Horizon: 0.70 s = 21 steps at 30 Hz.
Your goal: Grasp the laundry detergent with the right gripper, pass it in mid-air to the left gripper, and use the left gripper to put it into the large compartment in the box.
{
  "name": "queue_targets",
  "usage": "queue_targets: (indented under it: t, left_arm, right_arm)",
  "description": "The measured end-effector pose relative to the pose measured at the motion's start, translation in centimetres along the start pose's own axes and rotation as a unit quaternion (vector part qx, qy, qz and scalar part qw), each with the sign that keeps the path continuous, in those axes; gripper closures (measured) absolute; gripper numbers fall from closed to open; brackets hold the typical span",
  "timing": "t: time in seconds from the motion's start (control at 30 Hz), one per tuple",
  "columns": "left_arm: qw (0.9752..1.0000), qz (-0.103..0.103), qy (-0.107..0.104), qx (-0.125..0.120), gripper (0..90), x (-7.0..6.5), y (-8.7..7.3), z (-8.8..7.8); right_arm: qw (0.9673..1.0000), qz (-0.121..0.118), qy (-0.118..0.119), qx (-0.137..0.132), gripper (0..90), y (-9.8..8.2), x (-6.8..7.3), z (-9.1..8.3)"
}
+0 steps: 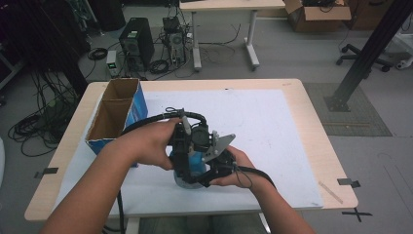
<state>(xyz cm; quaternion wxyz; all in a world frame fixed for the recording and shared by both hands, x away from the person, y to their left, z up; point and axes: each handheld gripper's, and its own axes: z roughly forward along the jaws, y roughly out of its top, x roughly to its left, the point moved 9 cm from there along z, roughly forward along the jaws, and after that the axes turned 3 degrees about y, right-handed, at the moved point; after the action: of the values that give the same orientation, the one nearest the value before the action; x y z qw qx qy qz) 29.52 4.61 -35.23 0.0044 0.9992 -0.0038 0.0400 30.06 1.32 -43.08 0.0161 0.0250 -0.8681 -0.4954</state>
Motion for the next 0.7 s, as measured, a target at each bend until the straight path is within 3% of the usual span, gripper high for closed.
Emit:
queue_targets:
  t: [0.7]
  left_arm:
    - [0.9999, 0.006, -0.004, 0.008, 36.1, -0.17, -0.09, 0.01]
  right_arm:
    - [1.0, 0.0, 0.003, -0.003, 44.3, 0.15, 0.28, 0.07]
